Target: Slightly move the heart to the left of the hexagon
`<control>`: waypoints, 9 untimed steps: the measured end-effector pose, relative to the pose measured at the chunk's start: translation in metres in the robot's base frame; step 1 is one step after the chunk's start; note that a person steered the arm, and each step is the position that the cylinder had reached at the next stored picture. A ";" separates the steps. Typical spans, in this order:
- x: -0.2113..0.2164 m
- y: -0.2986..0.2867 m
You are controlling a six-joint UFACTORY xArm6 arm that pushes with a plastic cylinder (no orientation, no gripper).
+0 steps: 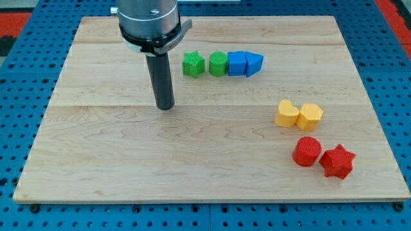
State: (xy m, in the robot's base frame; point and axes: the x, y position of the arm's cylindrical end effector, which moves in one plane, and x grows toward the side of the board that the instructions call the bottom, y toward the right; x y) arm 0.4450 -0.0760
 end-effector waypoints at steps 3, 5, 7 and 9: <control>-0.008 0.066; -0.063 0.123; -0.070 0.225; -0.014 0.225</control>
State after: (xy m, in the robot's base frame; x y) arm 0.4306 0.1487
